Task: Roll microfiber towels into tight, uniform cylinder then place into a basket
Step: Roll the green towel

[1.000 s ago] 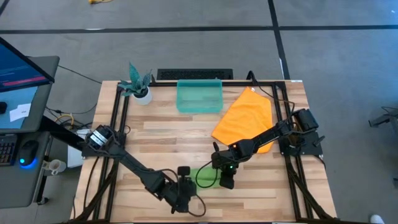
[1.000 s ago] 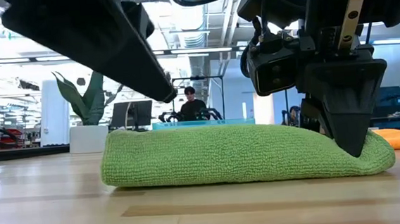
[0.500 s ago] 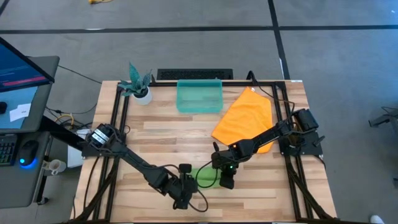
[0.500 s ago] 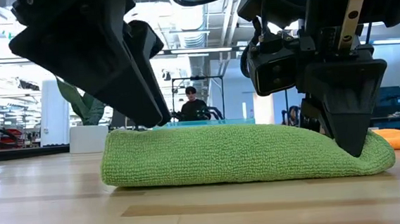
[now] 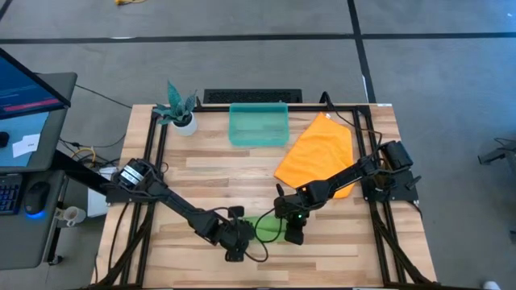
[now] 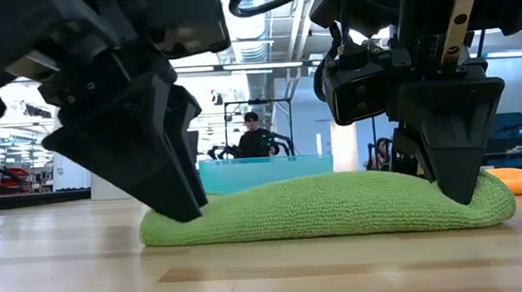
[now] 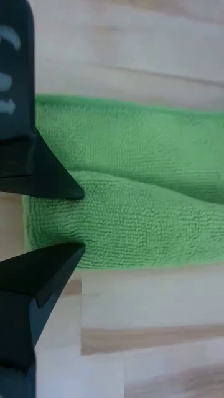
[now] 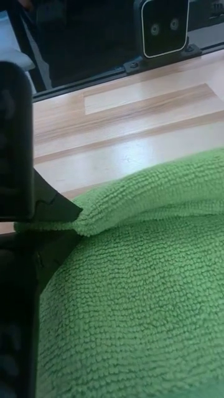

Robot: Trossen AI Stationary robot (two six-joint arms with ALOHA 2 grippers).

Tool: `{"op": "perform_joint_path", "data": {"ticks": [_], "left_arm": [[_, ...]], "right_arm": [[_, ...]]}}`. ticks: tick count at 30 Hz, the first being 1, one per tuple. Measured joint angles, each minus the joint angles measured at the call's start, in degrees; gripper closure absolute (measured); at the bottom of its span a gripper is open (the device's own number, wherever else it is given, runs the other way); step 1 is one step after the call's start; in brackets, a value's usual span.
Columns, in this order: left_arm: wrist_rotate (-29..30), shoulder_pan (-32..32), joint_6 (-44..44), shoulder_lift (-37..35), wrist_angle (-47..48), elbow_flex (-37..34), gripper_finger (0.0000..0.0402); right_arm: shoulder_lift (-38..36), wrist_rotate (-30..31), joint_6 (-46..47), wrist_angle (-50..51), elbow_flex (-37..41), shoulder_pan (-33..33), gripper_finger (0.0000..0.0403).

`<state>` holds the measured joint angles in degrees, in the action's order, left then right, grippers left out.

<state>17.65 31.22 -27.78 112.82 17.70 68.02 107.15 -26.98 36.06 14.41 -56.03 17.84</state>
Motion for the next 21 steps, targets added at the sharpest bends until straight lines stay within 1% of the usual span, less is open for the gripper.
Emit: {"op": "perform_joint_path", "data": {"ticks": [2, 7, 12, 17, 21], "left_arm": [[-0.3, 0.0, -1.3, 0.3, -0.1, 0.0, 0.0278], [-1.5, 0.1, -3.4, 1.0, 0.1, 0.1, 0.0278], [-1.7, 0.2, -3.6, 1.0, 0.2, 0.1, 0.0278], [-1.6, 0.2, -3.7, 1.1, 0.2, 0.1, 0.0278], [-1.6, 0.2, -4.4, 1.1, 0.2, 0.1, 0.0278]], "right_arm": [[0.0, 0.0, 0.0, 0.0, 0.0, 0.0, 0.0375], [0.0, 0.0, 0.9, 0.3, 0.0, 0.1, 0.0344], [0.0, 0.0, 2.9, 0.3, 0.0, 0.1, 0.0320], [0.0, -0.3, 3.7, 0.1, 0.0, 0.1, 0.0285], [0.0, -1.7, 5.1, 0.4, 0.0, -0.4, 0.0261]]}}
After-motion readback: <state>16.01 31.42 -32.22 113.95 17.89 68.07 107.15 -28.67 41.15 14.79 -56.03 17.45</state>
